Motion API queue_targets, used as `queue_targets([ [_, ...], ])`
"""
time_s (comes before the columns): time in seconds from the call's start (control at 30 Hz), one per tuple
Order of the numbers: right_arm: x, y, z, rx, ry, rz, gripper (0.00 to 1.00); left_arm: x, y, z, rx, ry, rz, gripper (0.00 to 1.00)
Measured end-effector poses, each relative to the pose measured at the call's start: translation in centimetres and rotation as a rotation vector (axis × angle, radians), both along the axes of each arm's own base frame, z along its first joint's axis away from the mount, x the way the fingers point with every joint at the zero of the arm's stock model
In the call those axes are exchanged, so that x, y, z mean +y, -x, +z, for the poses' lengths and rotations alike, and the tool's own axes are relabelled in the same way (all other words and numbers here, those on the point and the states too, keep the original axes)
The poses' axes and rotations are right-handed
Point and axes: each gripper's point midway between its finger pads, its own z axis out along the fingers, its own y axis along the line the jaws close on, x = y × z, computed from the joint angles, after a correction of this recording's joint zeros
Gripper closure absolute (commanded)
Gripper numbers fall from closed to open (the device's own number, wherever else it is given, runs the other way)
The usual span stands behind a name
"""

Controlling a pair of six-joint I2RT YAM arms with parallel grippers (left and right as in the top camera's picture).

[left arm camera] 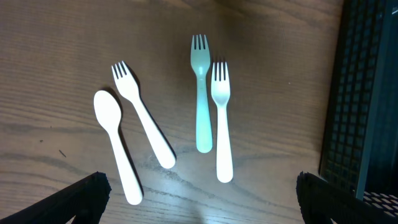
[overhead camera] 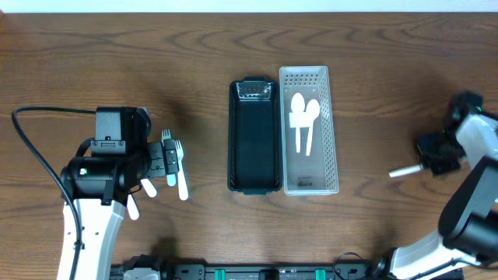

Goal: Pack container
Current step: 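Carry the spoon into the white basket and release it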

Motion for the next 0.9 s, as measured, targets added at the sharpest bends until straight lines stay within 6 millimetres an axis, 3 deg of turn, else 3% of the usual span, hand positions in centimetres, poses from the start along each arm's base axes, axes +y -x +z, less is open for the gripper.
queue_targets([
  [0.13, 4.2, -5.7, 7.3, -0.204, 0.071, 0.313, 0.99, 0.0, 0.0, 0.0, -0.001, 0.000, 0.000, 0.02],
  [0.23, 9.6, -8.9, 13.7, -0.368, 0.131, 0.589, 0.99, 0.0, 0.0, 0.0, 0.000, 0.000, 0.000, 0.02],
  [0.33, 15.8, -10.2, 18.3, -0.487, 0.165, 0.854, 0.99, 0.0, 0.0, 0.0, 0.000, 0.000, 0.000, 0.02],
  [0.4, 18.8, -10.3, 19.4, -0.523, 0.168, 0.976, 0.99, 0.0, 0.0, 0.0, 0.000, 0.000, 0.000, 0.02],
  [0.53, 24.1, -9.4, 18.9, -0.515, 0.150, 1.182, 0.99, 0.0, 0.0, 0.0, 0.000, 0.000, 0.000, 0.02],
  [0.63, 26.0, -9.2, 17.2, -0.474, 0.131, 1.252, 0.99, 0.0, 0.0, 0.0, 0.000, 0.000, 0.000, 0.02],
  [0.73, 27.0, -9.5, 14.3, -0.396, 0.108, 1.294, 0.99, 0.0, 0.0, 0.0, 0.000, 0.000, 0.000, 0.02],
  [0.9, 28.0, -9.7, 7.5, -0.218, 0.055, 1.330, 0.99, 0.0, 0.0, 0.0, -0.001, 0.000, 0.000, 0.02],
])
